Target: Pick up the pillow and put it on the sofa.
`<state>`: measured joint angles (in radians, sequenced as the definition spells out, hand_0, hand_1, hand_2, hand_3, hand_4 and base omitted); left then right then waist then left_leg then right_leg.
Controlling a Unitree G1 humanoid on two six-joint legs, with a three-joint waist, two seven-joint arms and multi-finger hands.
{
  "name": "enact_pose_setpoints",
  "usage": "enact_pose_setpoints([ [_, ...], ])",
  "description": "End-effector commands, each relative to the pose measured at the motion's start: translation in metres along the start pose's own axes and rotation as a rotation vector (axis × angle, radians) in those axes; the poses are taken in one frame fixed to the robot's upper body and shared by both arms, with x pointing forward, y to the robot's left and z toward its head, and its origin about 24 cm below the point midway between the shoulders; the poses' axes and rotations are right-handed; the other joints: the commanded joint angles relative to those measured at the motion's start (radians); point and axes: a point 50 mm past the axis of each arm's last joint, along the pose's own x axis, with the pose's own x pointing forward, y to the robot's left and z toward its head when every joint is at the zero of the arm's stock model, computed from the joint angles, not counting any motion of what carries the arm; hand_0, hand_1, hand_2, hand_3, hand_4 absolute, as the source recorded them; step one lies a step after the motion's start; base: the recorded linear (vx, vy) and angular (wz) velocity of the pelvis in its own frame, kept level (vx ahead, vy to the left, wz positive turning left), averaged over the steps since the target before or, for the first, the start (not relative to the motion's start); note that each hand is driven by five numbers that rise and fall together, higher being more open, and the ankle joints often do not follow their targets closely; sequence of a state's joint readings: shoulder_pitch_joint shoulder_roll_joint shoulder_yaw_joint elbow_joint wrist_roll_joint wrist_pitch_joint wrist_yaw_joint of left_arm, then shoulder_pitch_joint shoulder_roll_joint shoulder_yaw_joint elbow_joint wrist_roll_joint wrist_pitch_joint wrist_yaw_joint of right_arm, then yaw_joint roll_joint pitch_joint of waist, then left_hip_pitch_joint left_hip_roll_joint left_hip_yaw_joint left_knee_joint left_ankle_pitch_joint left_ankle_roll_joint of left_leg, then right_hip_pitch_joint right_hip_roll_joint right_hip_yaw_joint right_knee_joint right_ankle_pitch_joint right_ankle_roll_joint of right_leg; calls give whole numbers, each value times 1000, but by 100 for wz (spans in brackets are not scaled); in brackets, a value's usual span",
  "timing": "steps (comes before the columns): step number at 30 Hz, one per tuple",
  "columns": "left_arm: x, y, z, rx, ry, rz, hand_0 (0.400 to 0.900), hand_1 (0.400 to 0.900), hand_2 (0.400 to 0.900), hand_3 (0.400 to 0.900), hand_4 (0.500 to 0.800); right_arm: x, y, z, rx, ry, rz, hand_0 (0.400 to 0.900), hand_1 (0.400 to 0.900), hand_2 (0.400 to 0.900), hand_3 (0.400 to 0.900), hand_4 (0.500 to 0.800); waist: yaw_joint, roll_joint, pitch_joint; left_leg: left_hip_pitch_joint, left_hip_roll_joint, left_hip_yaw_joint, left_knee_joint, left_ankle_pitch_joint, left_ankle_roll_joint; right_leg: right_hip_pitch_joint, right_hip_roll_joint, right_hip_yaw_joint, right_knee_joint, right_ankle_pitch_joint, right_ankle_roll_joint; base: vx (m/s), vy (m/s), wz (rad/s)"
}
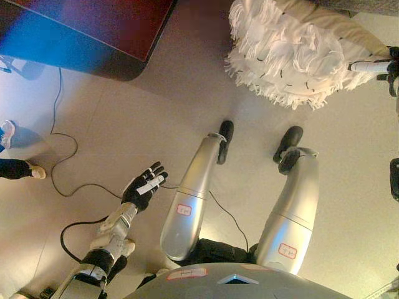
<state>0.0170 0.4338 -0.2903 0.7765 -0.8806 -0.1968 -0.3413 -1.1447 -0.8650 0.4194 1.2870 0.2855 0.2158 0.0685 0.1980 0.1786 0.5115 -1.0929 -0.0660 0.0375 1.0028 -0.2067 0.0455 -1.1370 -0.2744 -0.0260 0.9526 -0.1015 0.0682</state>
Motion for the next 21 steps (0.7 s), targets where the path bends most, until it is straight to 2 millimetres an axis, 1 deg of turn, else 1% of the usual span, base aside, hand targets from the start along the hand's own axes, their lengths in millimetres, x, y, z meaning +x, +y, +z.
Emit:
enact_pose_setpoints([
  [1, -24, 25, -9, -52, -20, 85, 900, 900, 900, 900, 800, -15, -65, 21, -8, -124, -159, 400, 400, 400, 400, 500, 5, 87, 8, 48, 34, -38, -143, 88, -45, 77, 5, -41, 93, -133, -69, 6, -23, 6],
  [7, -28, 29, -10, -69, -29, 100, 900, 900, 900, 900, 800, -17, -72, 21, -30, -125, -162, 400, 400, 400, 400, 500, 7, 91, 8, 37, 34, -41, -132, 88, -49, 65, 4, -39, 109, -137, -70, 3, -6, 2],
  [12, -28, 32, -9, -73, -39, 113, 900, 900, 900, 900, 800, -16, -72, 17, -31, -118, -153, 400, 400, 400, 400, 500, 9, 85, 8, 47, 32, -43, -144, 89, -50, 78, 6, -46, 92, -132, -69, 0, 0, 0],
  [17, -28, 33, -4, -70, -50, 115, 900, 900, 900, 900, 800, -16, -71, 16, -37, -129, -140, 400, 400, 400, 400, 500, 8, 80, 8, 71, 33, -42, -157, 88, -51, 102, 7, -53, 73, -127, -66, 0, 0, 0],
  [21, -27, 34, -2, -56, -43, 117, 900, 900, 900, 900, 800, -15, -64, 13, -73, -148, -92, 400, 400, 400, 400, 500, 7, 67, 8, 107, 38, -44, -185, 88, -53, 142, 13, -63, 34, -118, -61, -16, -14, -1],
])
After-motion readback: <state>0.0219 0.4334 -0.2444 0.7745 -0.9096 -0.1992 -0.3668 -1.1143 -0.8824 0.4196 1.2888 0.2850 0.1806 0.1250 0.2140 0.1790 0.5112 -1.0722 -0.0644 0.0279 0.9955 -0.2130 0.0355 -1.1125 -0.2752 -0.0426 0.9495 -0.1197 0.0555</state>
